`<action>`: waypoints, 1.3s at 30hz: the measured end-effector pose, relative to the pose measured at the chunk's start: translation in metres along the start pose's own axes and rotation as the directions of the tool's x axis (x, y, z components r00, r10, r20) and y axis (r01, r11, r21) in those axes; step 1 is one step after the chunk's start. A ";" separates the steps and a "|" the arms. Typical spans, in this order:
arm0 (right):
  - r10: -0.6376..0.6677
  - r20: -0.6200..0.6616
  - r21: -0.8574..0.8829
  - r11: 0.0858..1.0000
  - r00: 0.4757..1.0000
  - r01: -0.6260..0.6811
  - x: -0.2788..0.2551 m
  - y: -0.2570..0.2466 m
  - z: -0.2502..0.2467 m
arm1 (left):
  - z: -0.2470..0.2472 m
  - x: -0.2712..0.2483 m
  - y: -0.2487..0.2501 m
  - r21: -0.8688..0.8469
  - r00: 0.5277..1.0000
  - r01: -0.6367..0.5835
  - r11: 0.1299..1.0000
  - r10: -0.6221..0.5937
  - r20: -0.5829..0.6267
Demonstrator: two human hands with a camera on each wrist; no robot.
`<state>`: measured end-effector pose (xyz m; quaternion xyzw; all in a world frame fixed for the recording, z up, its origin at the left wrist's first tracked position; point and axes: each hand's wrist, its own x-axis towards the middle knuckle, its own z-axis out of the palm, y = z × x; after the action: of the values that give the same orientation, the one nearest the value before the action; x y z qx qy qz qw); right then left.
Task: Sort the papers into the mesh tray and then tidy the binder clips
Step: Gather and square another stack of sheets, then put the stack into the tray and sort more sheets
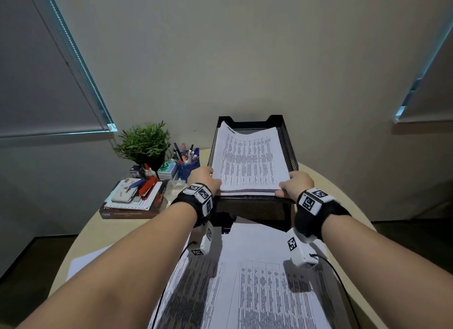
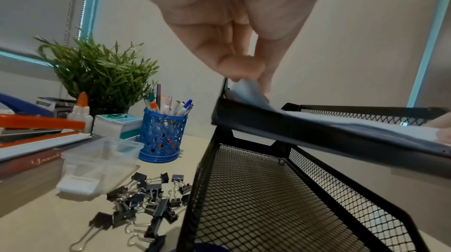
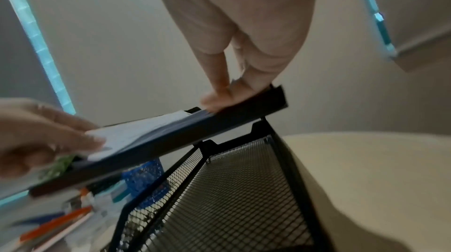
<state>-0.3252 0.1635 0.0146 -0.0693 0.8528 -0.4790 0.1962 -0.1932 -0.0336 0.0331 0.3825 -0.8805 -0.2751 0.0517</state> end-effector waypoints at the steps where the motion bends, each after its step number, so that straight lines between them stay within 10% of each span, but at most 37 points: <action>1: -0.008 -0.015 0.015 1.000 1.000 0.008 -0.004 0.001 0.000 | -0.002 -0.001 0.000 -0.002 1.000 -0.006 1.000 0.006 -0.004; 8: -0.238 -0.013 -0.137 0.963 0.971 0.234 -0.070 0.015 -0.015 | -0.008 -0.058 -0.008 -0.105 0.994 -0.054 0.993 0.044 -0.100; 17: -0.114 0.242 -0.192 0.968 0.963 0.163 -0.158 0.098 0.015 | 0.039 -0.152 -0.089 -0.117 0.967 0.071 0.991 -0.040 0.253; 25: 0.003 0.336 -0.424 0.893 0.942 0.149 -0.208 0.165 0.019 | 0.046 -0.198 -0.183 0.023 0.955 0.206 0.978 -0.206 0.213; 33: 0.125 0.033 -0.725 0.686 0.992 -0.062 -0.224 0.188 0.007 | 0.037 -0.210 -0.233 0.200 0.888 0.416 0.887 -0.444 0.118; 39: 0.150 0.022 -0.726 0.682 0.988 -0.087 -0.220 0.189 0.007 | 0.037 -0.214 -0.236 -0.069 0.902 0.428 0.901 -0.422 0.090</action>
<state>-0.1086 0.3262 -0.0894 -0.1045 0.9664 -0.0880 0.2176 0.0980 0.0015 -0.0965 0.5523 -0.7644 -0.3316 -0.0247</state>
